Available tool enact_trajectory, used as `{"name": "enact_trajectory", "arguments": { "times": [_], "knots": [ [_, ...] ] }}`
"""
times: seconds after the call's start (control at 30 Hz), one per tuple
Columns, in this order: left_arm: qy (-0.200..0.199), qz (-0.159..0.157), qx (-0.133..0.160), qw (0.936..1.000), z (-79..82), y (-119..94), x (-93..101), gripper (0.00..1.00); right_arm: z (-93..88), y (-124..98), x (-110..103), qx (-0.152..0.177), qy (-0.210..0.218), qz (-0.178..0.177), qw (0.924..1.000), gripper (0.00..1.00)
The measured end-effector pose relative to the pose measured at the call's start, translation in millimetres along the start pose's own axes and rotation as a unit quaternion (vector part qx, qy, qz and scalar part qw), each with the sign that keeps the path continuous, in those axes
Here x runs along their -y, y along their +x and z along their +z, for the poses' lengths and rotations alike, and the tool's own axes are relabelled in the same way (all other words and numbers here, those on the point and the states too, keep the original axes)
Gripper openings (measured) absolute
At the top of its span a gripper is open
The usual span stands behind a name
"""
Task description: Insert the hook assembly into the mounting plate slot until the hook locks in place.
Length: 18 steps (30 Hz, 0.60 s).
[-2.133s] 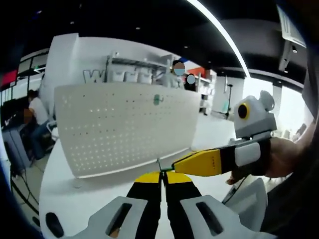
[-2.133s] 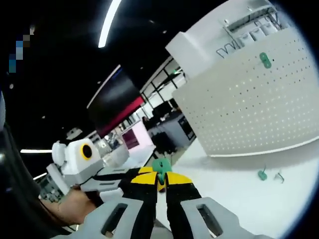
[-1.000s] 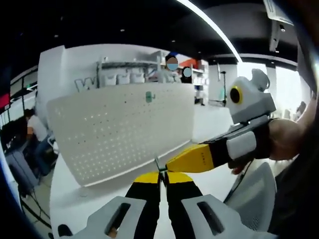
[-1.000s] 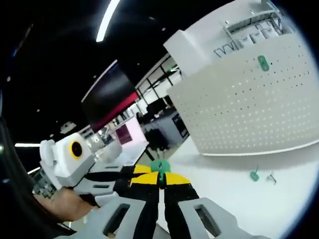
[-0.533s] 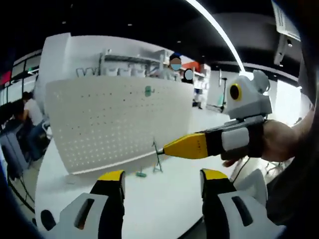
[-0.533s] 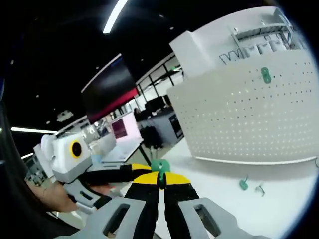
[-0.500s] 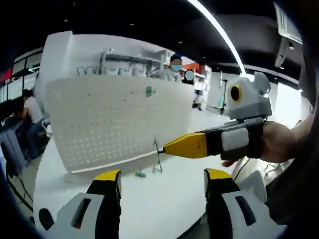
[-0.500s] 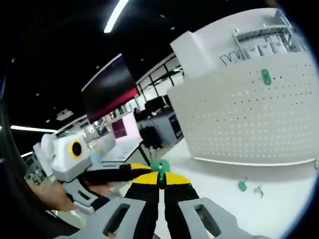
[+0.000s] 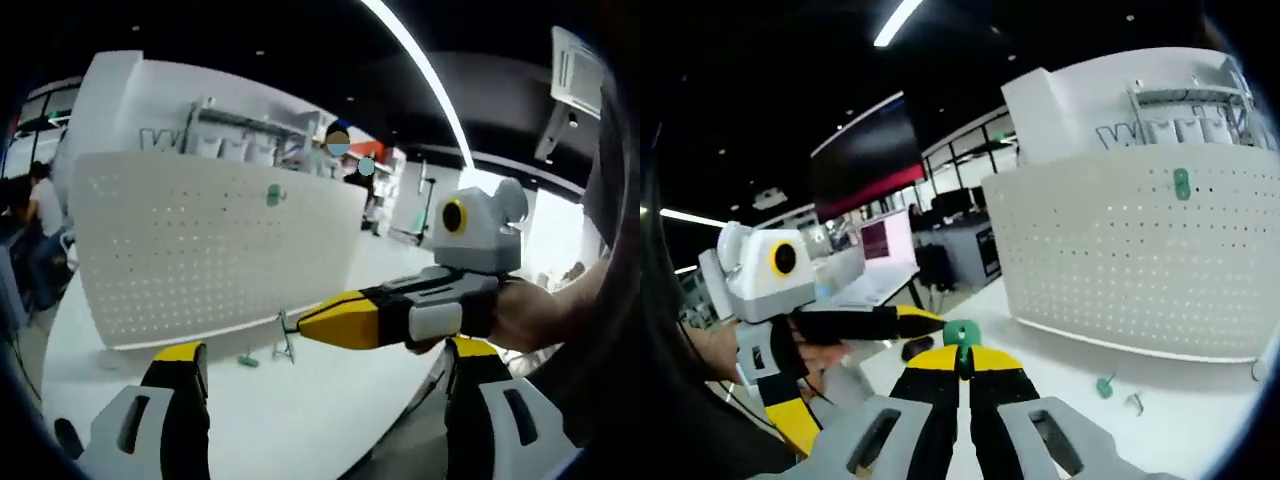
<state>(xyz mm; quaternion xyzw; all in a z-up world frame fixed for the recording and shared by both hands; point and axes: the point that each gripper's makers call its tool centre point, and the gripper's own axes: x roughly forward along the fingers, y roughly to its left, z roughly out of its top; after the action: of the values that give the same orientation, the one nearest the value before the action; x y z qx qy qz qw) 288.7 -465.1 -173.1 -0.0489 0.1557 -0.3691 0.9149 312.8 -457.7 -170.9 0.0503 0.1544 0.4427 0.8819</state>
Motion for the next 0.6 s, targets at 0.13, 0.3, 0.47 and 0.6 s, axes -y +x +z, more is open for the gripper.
{"name": "enact_trajectory", "arguments": {
  "times": [0.13,0.3,0.47,0.6],
  "knots": [
    [-0.007,-0.015,0.011,0.9998,5.7,-0.8,8.1,1.00,1.1,3.1,1.7,-0.003,-0.007,0.001,1.0000,0.00],
    [0.000,-0.025,0.011,0.9996,8.8,-3.3,13.7,1.00,5.5,4.5,7.2,0.000,-0.029,-0.005,0.9996,0.00],
    [-0.017,-0.023,0.019,0.9994,13.3,-7.6,9.6,1.00,10.4,6.0,22.7,0.001,-0.040,-0.022,0.9989,0.00],
    [-0.023,-0.016,0.029,0.9992,18.5,-12.6,4.6,1.00,15.0,5.9,33.4,0.004,-0.046,-0.034,0.9984,0.00]
  ]
}}
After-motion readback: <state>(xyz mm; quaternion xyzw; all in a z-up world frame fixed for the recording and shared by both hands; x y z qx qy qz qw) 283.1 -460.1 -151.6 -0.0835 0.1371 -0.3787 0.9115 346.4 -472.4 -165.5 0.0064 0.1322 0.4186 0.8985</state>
